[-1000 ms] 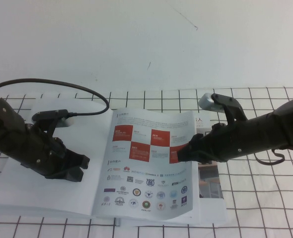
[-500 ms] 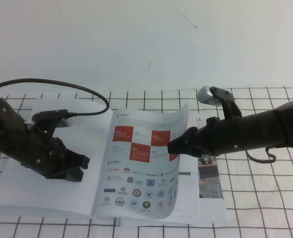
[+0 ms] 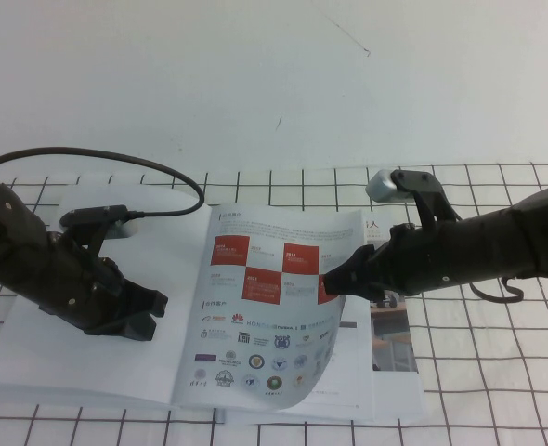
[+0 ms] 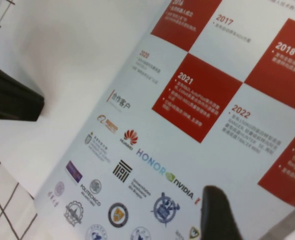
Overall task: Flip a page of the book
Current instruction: Open the closed book
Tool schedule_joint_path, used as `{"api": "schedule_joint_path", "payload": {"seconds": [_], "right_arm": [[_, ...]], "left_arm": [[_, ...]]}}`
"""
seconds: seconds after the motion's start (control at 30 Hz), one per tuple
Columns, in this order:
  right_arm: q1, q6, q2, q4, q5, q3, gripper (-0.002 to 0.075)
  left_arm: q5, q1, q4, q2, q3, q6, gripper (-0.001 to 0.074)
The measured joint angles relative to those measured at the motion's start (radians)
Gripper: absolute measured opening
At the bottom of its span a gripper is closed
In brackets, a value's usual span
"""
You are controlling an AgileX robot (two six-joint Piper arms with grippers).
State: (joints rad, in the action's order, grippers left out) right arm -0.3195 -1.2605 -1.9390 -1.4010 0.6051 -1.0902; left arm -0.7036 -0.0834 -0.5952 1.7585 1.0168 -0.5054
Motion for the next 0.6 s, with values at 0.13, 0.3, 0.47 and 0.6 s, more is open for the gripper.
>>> {"api": "schedule_joint_path", "payload": {"seconds": [0.13,0.3,0.47,0.6], "right_arm": [[0.0,0.012,0.0,0.0,0.004,0.0,0.0369],[0.0,0.0,0.0,-0.039,0.036,0.0,0.0368],[0.0,-0.034,-0.005,-0.072,0.046,0.0,0.0368],[0.0,-0.04,-0.047,-0.077,0.048,0.0,0.0368]], "left_arm": [[0.0,0.0,0.0,0.0,0.0,-0.002,-0.0002],[-0.002,0.0,0.0,0.0,0.0,-0.002,-0.0002],[-0.013,0.0,0.0,0.0,0.0,-0.005,-0.0002],[-0.017,0.0,0.0,0.0,0.0,-0.005,-0.0002]]}}
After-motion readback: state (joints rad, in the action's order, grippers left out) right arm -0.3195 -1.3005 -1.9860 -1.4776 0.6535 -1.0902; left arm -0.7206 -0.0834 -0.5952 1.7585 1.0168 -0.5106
